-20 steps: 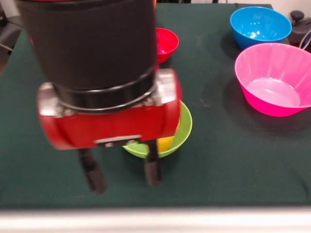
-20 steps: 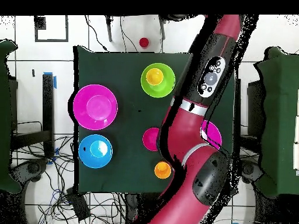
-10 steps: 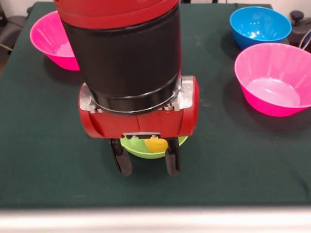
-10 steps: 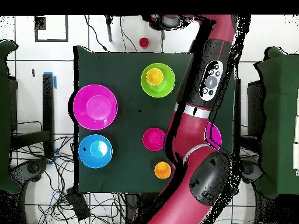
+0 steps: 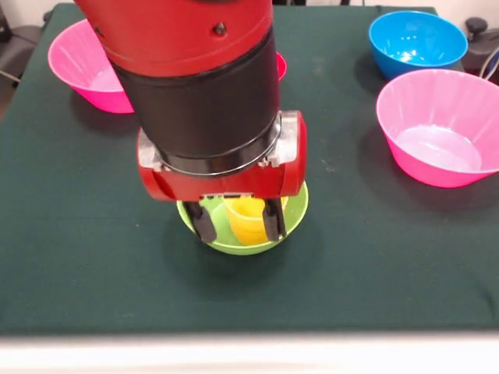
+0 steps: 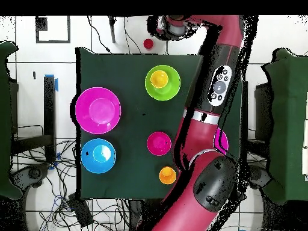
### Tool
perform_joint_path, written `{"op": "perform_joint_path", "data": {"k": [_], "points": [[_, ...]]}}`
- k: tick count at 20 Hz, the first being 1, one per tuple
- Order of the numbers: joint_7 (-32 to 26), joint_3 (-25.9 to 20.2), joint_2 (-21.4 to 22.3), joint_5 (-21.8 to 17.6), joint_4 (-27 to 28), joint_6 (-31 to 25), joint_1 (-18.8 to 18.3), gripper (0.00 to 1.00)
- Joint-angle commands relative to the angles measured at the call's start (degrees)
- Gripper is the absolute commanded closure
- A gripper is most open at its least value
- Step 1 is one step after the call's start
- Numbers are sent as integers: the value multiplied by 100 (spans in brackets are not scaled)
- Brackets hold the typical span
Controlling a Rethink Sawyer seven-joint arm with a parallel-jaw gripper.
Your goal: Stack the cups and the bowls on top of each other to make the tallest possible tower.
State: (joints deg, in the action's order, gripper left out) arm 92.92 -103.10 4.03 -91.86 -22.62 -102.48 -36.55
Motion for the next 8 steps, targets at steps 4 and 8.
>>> {"op": "perform_joint_path", "data": {"k": [4, 8], "points": [[587, 1168, -223, 53, 420, -1202, 334, 0], [658, 1283, -241, 53, 442, -1215, 394, 0]]}}
